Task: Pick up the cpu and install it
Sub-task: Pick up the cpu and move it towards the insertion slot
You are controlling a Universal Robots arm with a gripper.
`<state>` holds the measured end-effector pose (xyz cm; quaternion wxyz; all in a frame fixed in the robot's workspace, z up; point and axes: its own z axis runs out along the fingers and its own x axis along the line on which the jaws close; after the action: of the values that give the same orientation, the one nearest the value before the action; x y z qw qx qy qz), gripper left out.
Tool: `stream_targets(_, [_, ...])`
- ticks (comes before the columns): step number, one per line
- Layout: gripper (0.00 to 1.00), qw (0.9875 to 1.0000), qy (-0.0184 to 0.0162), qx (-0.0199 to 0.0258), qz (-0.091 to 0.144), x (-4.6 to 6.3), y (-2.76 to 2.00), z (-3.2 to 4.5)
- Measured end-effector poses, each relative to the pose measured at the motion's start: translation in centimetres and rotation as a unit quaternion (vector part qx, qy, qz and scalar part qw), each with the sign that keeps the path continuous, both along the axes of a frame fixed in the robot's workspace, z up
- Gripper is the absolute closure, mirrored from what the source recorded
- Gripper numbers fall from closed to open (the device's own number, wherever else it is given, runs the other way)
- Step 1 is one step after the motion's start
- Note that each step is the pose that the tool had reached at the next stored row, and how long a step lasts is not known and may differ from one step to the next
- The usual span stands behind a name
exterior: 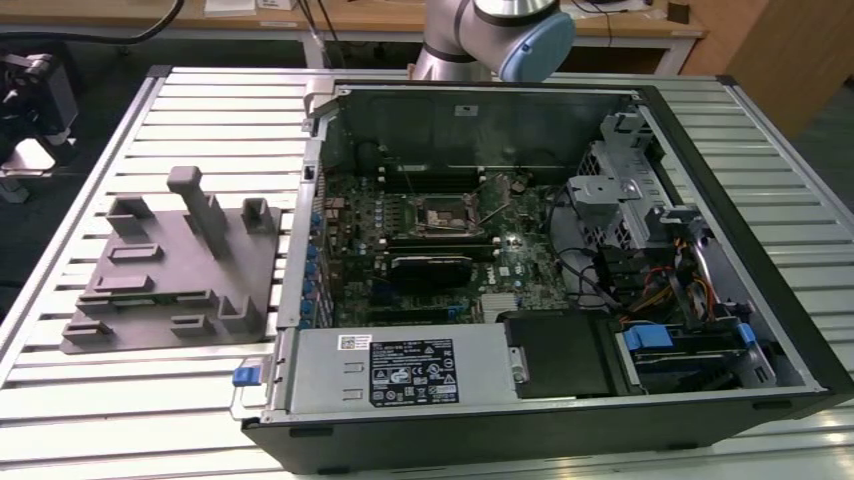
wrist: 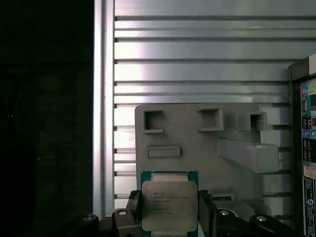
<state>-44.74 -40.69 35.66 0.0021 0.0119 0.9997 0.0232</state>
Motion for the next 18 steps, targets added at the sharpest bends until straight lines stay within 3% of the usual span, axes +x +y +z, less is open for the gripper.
stream_targets(11, [0.46,1.0,0.0001,-0.0001,0.0,0.0,0.11,1.6])
stream_targets(18, [0.46,1.0,0.0001,0.0,0.0,0.0,0.21,3.01])
